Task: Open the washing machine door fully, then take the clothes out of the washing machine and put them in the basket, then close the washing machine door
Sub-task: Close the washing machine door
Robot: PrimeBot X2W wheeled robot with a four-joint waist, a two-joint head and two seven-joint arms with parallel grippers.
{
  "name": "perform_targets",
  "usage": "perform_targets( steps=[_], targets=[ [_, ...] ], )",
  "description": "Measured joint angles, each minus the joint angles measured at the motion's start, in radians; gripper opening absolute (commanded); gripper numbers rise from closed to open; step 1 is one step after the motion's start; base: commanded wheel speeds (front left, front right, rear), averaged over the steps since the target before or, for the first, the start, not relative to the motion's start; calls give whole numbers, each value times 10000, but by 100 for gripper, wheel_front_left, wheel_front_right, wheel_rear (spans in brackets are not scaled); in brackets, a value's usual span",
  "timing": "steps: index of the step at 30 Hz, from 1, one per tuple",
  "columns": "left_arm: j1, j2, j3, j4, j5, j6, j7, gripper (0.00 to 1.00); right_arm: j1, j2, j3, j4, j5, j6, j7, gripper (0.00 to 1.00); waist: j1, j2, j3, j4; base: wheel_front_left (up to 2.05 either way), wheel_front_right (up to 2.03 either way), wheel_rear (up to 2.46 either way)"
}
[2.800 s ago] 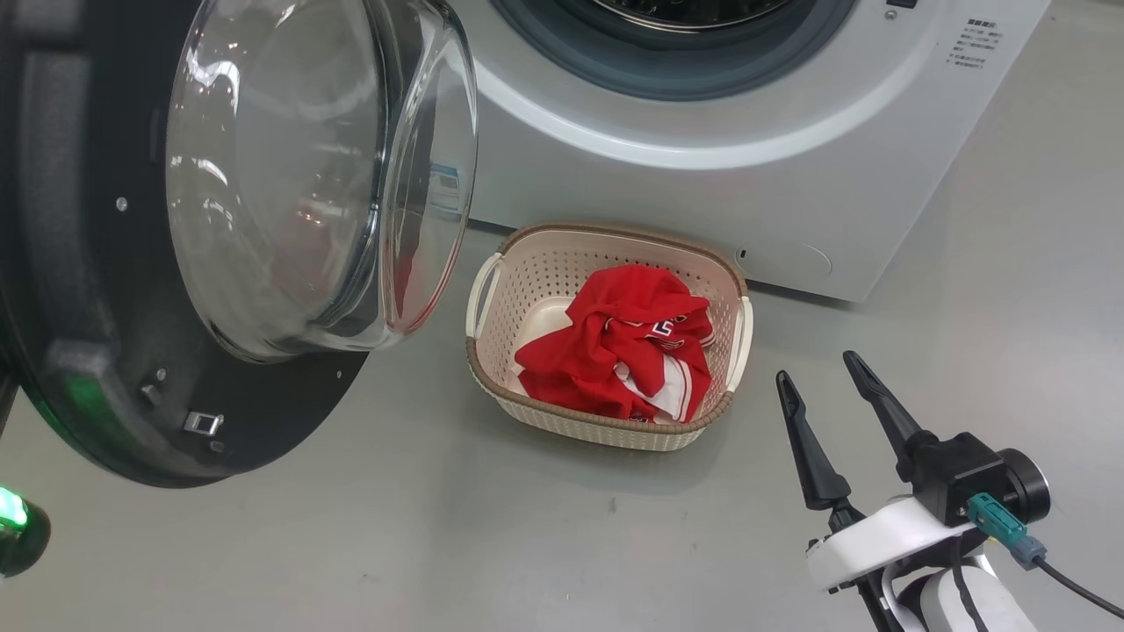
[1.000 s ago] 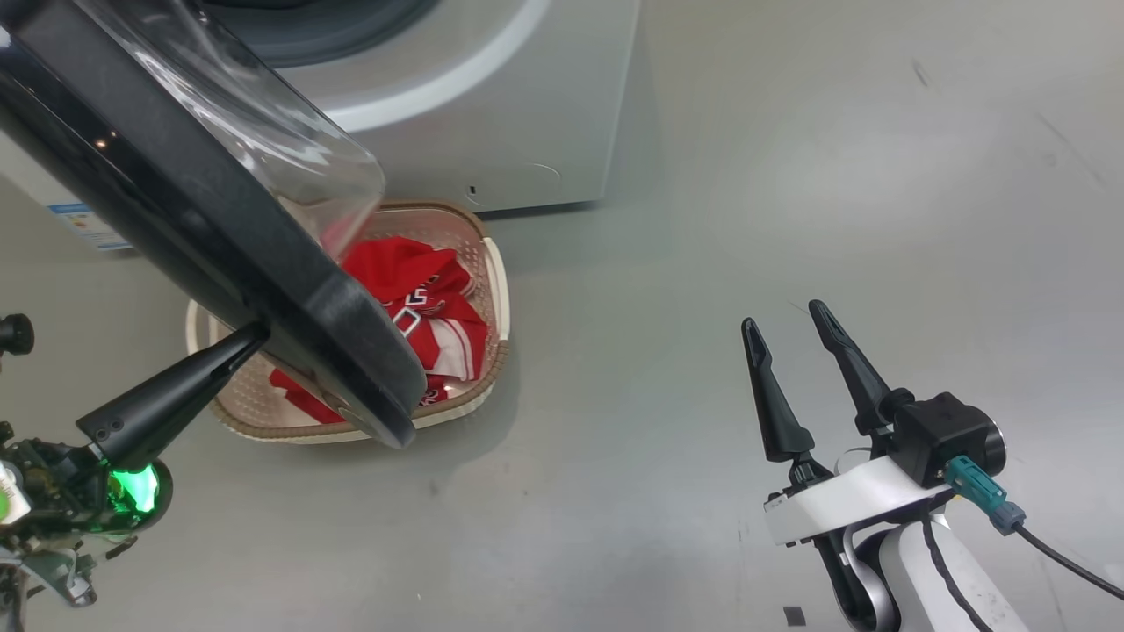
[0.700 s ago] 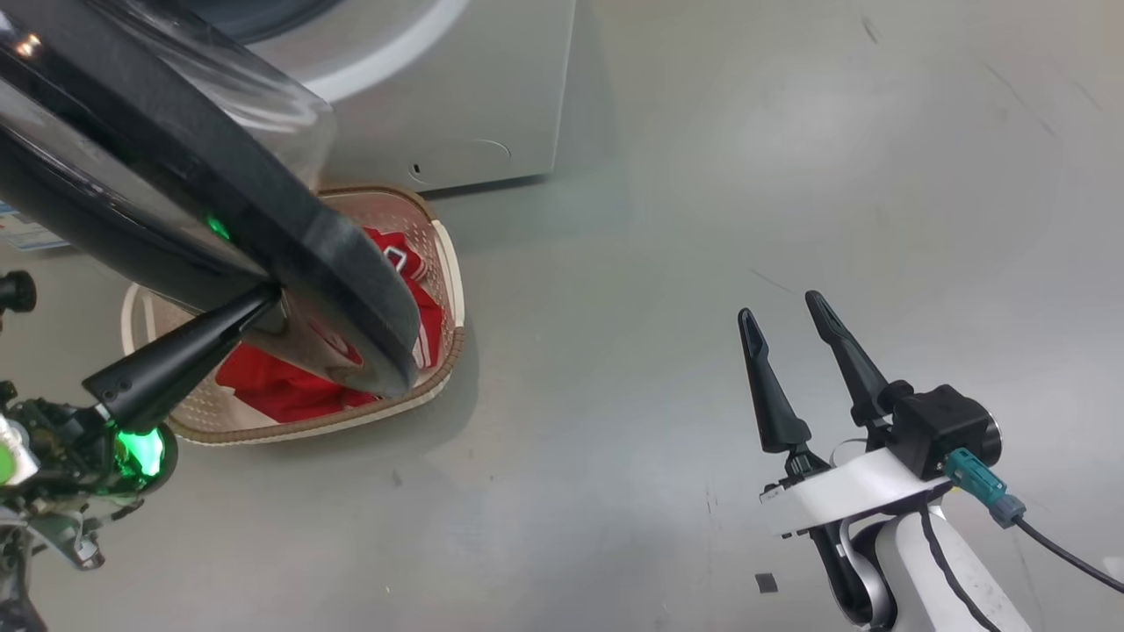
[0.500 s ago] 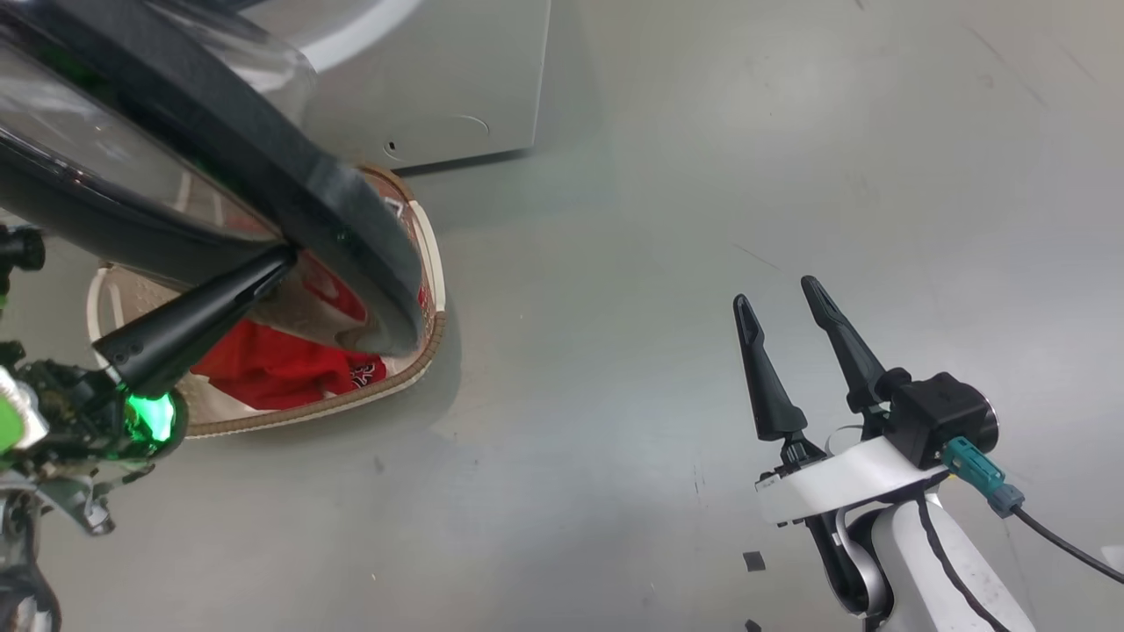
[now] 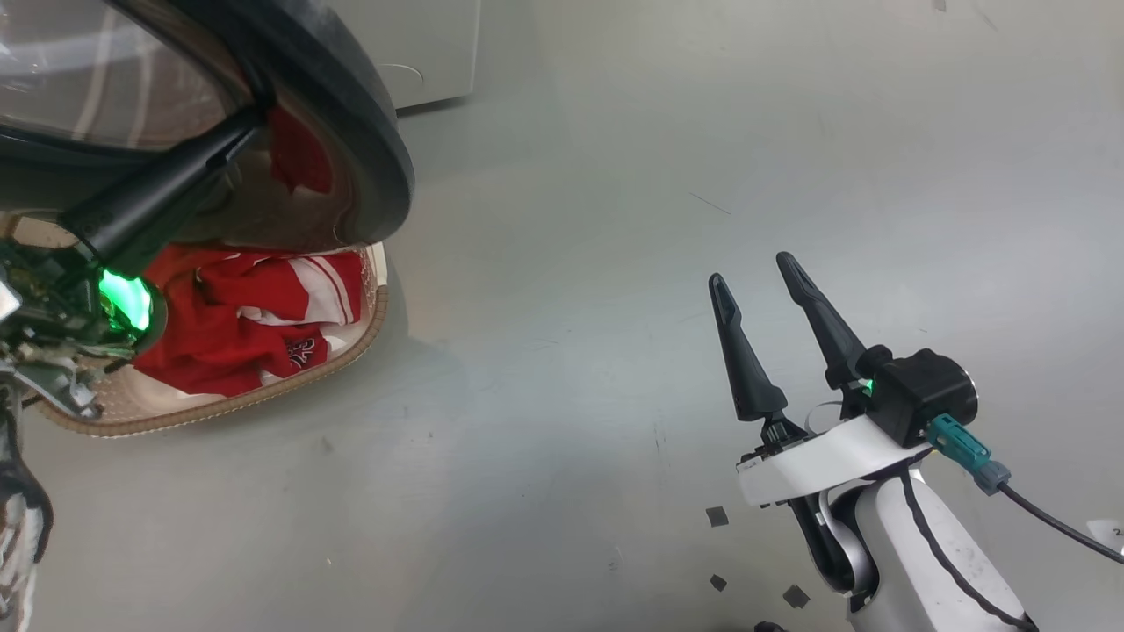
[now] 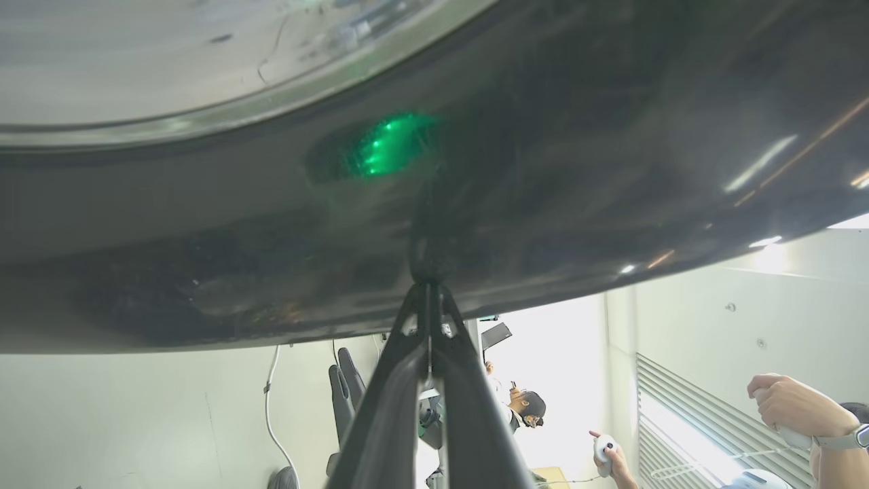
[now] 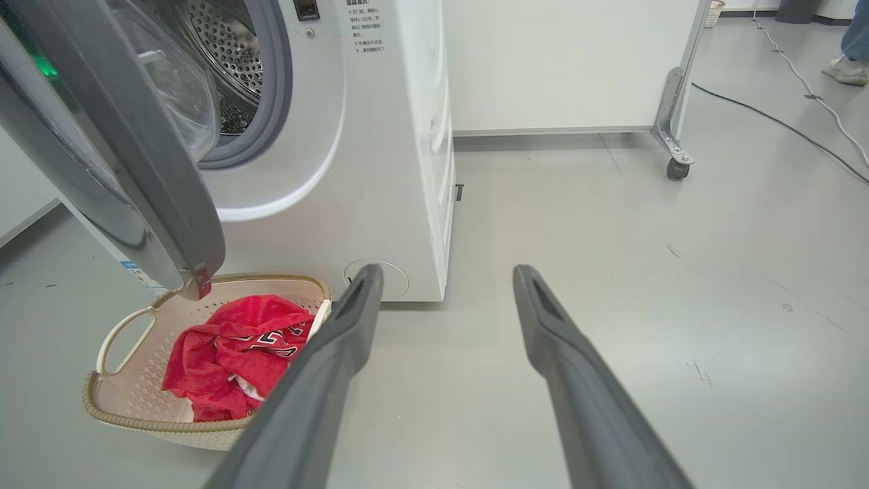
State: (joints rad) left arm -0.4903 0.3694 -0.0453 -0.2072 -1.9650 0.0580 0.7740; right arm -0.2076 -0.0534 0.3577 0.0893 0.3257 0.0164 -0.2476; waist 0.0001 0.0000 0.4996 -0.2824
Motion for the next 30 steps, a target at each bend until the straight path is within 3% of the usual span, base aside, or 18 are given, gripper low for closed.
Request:
perform_targets(
  steps=[21,30],
  targets=[
    [-3263,-130,-213,2151,830,424,-955,0,-565,50,387,-56,834,-17,0,100,0,0,755,-1196,0,0,0],
    [-4221,-307,-439,3066,1312,428,-1227,0,-665,54,470,-56,961,-104,0,100,0,0,809,-1370,0,0,0]
  ],
)
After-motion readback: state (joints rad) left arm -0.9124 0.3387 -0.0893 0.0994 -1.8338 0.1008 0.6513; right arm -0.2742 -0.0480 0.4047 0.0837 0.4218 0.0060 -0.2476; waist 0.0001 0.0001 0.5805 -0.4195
